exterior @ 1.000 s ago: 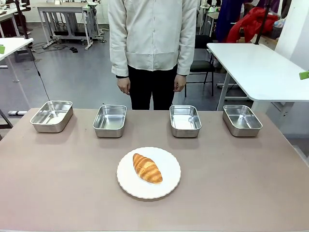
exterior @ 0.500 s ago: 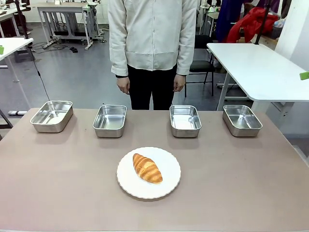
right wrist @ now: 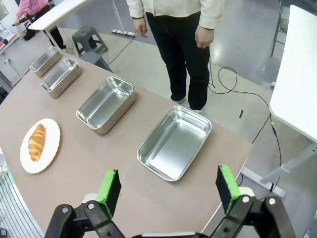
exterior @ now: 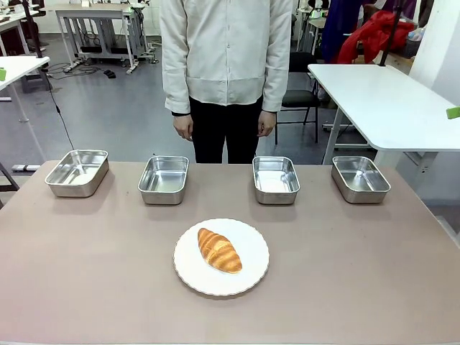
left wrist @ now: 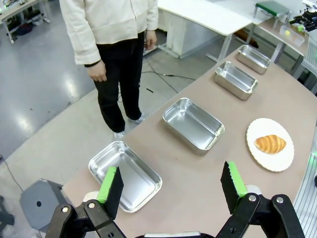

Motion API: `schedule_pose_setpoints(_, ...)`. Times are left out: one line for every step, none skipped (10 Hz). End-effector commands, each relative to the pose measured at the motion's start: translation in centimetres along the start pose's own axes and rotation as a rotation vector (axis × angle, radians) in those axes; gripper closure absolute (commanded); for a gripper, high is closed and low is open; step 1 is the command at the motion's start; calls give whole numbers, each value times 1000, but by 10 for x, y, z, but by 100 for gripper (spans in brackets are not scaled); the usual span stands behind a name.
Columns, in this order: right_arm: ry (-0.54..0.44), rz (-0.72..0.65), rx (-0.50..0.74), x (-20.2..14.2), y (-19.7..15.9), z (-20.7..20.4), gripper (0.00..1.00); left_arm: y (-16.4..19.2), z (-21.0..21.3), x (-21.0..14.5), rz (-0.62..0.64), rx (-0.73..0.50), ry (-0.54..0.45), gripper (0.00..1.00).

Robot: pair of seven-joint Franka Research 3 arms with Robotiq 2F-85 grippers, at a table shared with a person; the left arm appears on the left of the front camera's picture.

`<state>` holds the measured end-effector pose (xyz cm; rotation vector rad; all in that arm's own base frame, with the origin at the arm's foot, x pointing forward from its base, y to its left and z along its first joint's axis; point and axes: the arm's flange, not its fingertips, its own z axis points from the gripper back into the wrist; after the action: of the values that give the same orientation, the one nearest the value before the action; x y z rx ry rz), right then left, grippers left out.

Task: Place the bread in the container.
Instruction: Place the Butter Roll into the Airtight Container indicated by the human.

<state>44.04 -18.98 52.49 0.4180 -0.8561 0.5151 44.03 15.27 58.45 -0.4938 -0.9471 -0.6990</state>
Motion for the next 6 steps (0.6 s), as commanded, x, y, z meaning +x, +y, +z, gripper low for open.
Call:
schedule_pose_setpoints(-17,-1,9,1,-1,-2,0,0,1,1,-4,-9,-13,0)
schedule_pose_setpoints(-17,-1,9,1,-1,-2,0,0,1,1,-4,-9,-13,0)
schedule_pose_setpoints(-17,-1,9,1,-1,-2,0,0,1,1,-4,-9,-13,0)
schedule_pose_setpoints(-17,-1,9,1,-1,-2,0,0,1,1,-4,-9,-13,0)
schedule_pose_setpoints(-17,-1,9,1,-1,-2,0,0,1,1,-4,-9,-13,0)
schedule_pose_setpoints(-17,-1,9,1,-1,-2,0,0,1,1,-4,-9,-13,0)
